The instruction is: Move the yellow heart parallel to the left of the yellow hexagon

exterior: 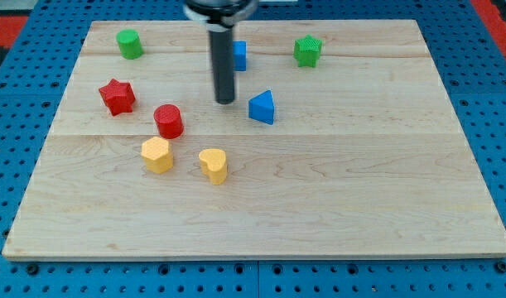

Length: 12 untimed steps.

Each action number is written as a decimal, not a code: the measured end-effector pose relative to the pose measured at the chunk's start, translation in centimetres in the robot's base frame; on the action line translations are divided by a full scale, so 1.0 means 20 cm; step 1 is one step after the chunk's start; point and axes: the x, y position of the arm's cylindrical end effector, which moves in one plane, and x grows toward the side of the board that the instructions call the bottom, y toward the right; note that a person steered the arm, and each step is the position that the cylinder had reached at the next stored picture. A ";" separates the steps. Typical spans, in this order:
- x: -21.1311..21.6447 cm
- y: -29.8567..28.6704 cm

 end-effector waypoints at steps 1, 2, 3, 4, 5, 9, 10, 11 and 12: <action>0.10 -0.13; 0.26 -0.14; 0.35 -0.12; 0.43 0.01; 0.49 0.19; 0.64 -0.23; 0.88 -0.21; 0.90 -0.30; 0.69 -0.73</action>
